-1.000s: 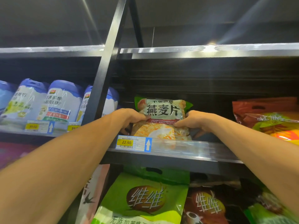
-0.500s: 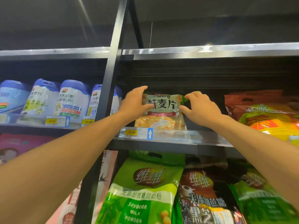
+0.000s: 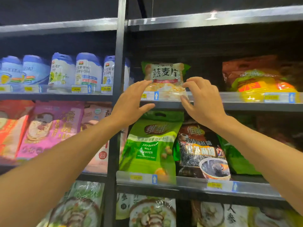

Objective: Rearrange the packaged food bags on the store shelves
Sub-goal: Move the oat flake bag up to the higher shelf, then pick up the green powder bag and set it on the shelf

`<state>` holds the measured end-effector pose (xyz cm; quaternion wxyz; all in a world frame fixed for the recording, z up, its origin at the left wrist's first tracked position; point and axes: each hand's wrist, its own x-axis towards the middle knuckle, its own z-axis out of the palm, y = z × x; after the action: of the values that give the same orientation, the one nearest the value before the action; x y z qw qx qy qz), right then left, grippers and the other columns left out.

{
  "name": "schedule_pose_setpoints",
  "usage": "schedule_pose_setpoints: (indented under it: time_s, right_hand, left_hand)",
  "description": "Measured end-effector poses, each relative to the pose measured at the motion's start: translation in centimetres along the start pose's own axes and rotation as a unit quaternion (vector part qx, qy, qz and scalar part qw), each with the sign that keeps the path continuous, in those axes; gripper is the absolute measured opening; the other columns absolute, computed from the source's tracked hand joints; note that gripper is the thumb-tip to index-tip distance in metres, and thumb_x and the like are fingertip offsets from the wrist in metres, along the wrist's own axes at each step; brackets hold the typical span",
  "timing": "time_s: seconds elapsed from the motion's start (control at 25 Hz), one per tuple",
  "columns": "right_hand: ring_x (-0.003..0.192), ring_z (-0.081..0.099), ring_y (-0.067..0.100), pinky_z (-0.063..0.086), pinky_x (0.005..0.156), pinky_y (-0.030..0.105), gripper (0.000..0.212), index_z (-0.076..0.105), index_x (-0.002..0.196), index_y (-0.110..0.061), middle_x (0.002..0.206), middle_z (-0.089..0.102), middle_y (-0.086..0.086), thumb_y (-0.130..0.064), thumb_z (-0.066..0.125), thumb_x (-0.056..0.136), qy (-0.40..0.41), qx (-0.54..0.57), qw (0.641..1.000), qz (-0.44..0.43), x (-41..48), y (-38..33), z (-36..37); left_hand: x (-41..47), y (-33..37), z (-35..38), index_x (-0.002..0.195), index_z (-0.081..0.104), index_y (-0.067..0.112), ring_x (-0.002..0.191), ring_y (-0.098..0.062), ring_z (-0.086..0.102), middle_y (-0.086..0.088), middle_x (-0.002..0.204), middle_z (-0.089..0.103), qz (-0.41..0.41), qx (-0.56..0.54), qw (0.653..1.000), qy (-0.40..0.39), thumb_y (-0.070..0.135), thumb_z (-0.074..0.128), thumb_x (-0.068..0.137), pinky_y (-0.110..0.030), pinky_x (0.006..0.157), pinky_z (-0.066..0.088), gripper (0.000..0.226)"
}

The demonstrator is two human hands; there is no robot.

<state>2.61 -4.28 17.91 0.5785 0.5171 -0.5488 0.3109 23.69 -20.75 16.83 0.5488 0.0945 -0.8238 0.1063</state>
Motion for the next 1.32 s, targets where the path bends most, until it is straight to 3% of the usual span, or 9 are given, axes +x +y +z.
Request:
schedule_pose_setpoints:
  time_s: [0.16,0.28,0.48,0.64,0.76,0.92,1.12,1.32]
  right_hand:
    - [0.112,0.062,0.028,0.053,0.086,0.045,0.039,0.060,0.127,-0.017,0.128,0.061,0.004,-0.039,0.060,0.096,-0.059,0.040,0.997,0.027,-5.3,-3.4,0.2]
    - [0.112,0.064,0.024,0.054,0.081,0.040,0.047,0.053,0.136,-0.020,0.135,0.056,0.001,-0.044,0.062,0.096,-0.159,0.091,0.974,0.133,-9.0,-5.4,0.9]
    - [0.105,0.065,0.032,0.052,0.080,0.042,0.062,0.048,0.130,-0.012,0.117,0.065,0.009,-0.057,0.066,0.092,-0.310,0.160,0.886,0.305,-12.2,-6.4,3.0]
    - [0.114,0.061,0.031,0.050,0.093,0.044,0.068,0.051,0.131,-0.007,0.127,0.062,0.014,-0.063,0.063,0.093,-0.425,0.206,0.816,0.335,-12.6,-6.8,4.7]
    - [0.112,0.062,0.029,0.050,0.095,0.045,0.062,0.054,0.128,-0.009,0.124,0.063,0.012,-0.059,0.065,0.092,-0.435,0.249,0.790,0.354,-12.5,-6.7,6.1]
    - [0.107,0.064,0.028,0.052,0.090,0.041,0.051,0.061,0.117,-0.015,0.115,0.067,0.005,-0.058,0.067,0.091,-0.419,0.257,0.797,0.351,-12.4,-6.5,8.3]
    - [0.087,0.063,0.028,0.046,0.075,0.036,0.042,0.063,0.096,-0.012,0.085,0.062,0.003,-0.054,0.065,0.095,-0.419,0.265,0.788,0.364,-12.4,-6.6,10.4]
    - [0.089,0.059,0.031,0.042,0.076,0.036,0.034,0.063,0.101,-0.010,0.085,0.060,0.005,-0.043,0.054,0.105,-0.373,0.270,0.792,0.401,-11.6,-7.3,11.0]
  left_hand:
    - [-6.2,-0.2,0.9,0.160,0.037,0.021,0.149,-0.025,0.040,-0.003,0.162,0.044,-0.058,-0.040,0.997,-0.042,0.036,0.079,0.091,-0.048,0.123,0.035,0.082]
    - [-9.9,-0.3,1.7,0.161,0.034,0.021,0.150,-0.025,0.039,-0.003,0.164,0.042,-0.112,-0.067,0.988,-0.082,0.036,0.080,0.091,-0.047,0.124,0.034,0.085]
    - [-13.2,0.1,3.1,0.164,0.024,0.026,0.154,-0.022,0.034,-0.002,0.168,0.033,-0.178,-0.118,0.969,-0.121,0.037,0.076,0.094,-0.044,0.125,0.033,0.087]
    - [-13.9,-0.2,4.1,0.164,0.022,0.029,0.156,-0.021,0.032,-0.002,0.170,0.030,-0.214,-0.150,0.956,-0.135,0.039,0.074,0.095,-0.044,0.125,0.033,0.087]
    - [-14.3,-0.3,4.7,0.164,0.023,0.030,0.156,-0.022,0.032,-0.002,0.171,0.029,-0.238,-0.163,0.948,-0.136,0.040,0.074,0.095,-0.043,0.124,0.033,0.086]
    - [-14.6,-1.0,5.1,0.164,0.024,0.027,0.155,-0.022,0.033,-0.003,0.170,0.031,-0.256,-0.174,0.942,-0.133,0.038,0.073,0.096,-0.038,0.121,0.032,0.084]
    - [-15.0,-1.9,5.0,0.162,0.028,0.030,0.154,-0.019,0.035,-0.001,0.168,0.037,-0.266,-0.188,0.936,-0.135,0.039,0.072,0.096,-0.045,0.123,0.036,0.080]
    - [-15.7,-1.5,4.5,0.151,0.047,0.026,0.142,-0.017,0.048,0.001,0.153,0.051,-0.245,-0.176,0.949,-0.091,0.036,0.068,0.100,-0.045,0.116,0.045,0.056]
